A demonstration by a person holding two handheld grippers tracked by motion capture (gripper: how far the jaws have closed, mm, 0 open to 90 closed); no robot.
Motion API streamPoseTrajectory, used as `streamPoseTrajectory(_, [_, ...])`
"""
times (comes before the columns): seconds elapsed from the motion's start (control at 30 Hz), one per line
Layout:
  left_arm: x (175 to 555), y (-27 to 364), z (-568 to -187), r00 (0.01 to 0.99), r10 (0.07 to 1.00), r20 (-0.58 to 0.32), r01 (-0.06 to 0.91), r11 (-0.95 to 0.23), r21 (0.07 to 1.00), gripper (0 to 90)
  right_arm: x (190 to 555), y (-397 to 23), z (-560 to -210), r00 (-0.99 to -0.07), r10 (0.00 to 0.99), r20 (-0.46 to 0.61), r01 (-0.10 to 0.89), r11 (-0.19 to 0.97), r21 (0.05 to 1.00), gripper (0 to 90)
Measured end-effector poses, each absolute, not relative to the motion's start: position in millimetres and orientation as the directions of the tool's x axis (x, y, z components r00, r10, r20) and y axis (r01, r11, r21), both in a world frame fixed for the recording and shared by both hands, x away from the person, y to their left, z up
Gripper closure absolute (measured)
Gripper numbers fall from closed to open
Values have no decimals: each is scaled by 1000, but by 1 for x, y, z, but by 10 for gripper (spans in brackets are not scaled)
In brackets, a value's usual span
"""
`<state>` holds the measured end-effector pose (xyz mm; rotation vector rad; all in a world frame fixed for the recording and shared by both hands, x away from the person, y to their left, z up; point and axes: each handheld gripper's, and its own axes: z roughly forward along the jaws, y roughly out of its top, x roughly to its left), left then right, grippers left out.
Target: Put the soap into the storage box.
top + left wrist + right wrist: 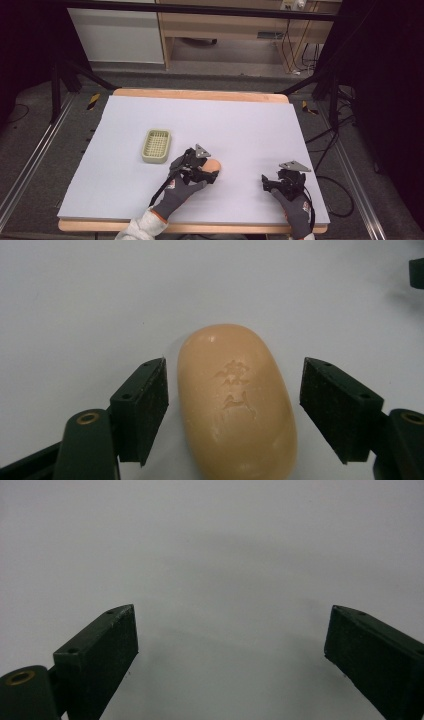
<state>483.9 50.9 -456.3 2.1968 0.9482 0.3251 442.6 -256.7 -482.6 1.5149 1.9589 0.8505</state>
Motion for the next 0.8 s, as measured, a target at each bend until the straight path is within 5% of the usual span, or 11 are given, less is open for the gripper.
streamPoseTrajectory(0.8, [490,42,-471,687,724,-58,572,-489,658,275,443,-256,-483,-248,969,-24,649,184,738,72])
